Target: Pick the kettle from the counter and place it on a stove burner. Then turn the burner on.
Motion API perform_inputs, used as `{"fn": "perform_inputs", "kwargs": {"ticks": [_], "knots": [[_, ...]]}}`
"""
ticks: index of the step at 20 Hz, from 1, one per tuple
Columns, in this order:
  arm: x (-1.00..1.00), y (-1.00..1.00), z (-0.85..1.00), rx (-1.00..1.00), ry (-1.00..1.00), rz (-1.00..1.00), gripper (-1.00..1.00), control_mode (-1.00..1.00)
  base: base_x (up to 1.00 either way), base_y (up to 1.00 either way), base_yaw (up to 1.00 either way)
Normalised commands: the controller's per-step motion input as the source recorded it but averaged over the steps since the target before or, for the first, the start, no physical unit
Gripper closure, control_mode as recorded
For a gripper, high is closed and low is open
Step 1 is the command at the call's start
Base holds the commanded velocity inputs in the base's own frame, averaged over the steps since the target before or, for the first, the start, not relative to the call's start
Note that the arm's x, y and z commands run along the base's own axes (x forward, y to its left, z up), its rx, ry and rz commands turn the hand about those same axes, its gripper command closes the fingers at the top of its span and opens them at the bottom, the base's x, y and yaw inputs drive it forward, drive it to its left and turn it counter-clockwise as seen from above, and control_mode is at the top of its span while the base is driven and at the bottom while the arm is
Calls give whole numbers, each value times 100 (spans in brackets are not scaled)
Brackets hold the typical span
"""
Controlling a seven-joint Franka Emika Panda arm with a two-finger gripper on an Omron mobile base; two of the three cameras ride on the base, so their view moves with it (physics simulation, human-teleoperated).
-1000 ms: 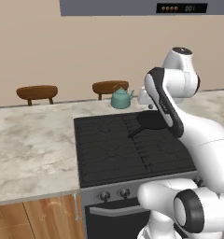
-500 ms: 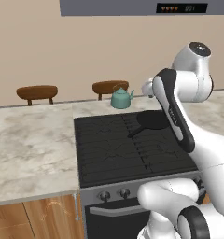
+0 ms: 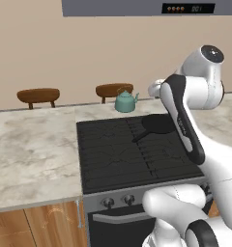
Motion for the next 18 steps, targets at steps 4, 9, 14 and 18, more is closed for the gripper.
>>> {"fn": "perform_inputs", "kwargs": {"ticks": [4, 9, 14, 18], "knots": [[0, 0, 0, 0, 0, 0, -100, -100, 0, 0, 0], [-18, 0, 0, 0, -7, 0, -100, -100, 0, 0, 0], [-45, 7, 0, 0, -17, 0, -100, -100, 0, 0, 0], [-12, 13, 0, 0, -14, 0, -100, -100, 0, 0, 0]]}}
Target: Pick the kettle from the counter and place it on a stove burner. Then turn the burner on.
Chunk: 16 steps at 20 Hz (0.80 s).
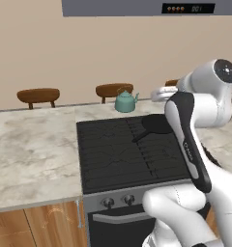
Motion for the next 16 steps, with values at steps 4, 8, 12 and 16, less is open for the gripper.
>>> {"fn": "perform_inputs", "kwargs": {"ticks": [4, 8, 12, 16], "knots": [[0, 3, 0, 0, -7, 0, -100, -100, 0, 0, 0], [0, 0, 8, 0, -6, 0, -100, -100, 0, 0, 0], [6, 0, 12, 0, 6, 0, -100, -100, 0, 0, 0], [2, 0, 18, 0, 7, 0, -100, -100, 0, 0, 0]]}}
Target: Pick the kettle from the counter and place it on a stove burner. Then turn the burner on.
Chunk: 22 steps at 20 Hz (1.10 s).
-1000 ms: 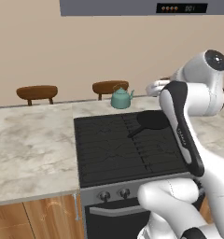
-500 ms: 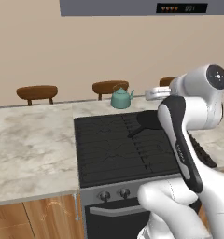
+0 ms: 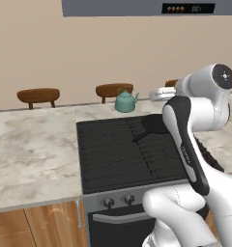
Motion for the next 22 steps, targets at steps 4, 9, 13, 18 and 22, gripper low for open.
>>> {"fn": "perform_inputs", "kwargs": {"ticks": [4, 9, 13, 18, 22], "knots": [[0, 0, 0, 0, 0, 0, -100, -100, 0, 0, 0], [-11, 0, 0, 0, -3, 0, -100, -100, 0, 0, 0], [-35, 7, 0, 0, -2, 3, -100, -100, 0, 0, 0], [-7, 53, 0, -3, 0, 1, -100, -100, 0, 0, 0], [0, 36, 1, -2, -3, 0, -100, -100, 0, 0, 0]]}}
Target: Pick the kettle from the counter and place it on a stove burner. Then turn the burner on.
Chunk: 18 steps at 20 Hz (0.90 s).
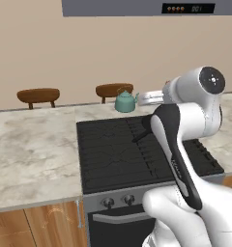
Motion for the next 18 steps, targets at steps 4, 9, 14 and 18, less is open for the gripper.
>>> {"fn": "perform_inputs", "kwargs": {"ticks": [4, 9, 14, 18], "knots": [[0, 1, 1, 0, -8, 0, -100, -100, 0, 0, 0], [0, 0, 0, 0, 0, 0, -100, -100, 0, 0, 0], [0, 0, 0, 0, 0, 0, -100, -100, 0, 0, 0], [0, 0, 0, 0, 0, 0, -100, -100, 0, 0, 0]]}}
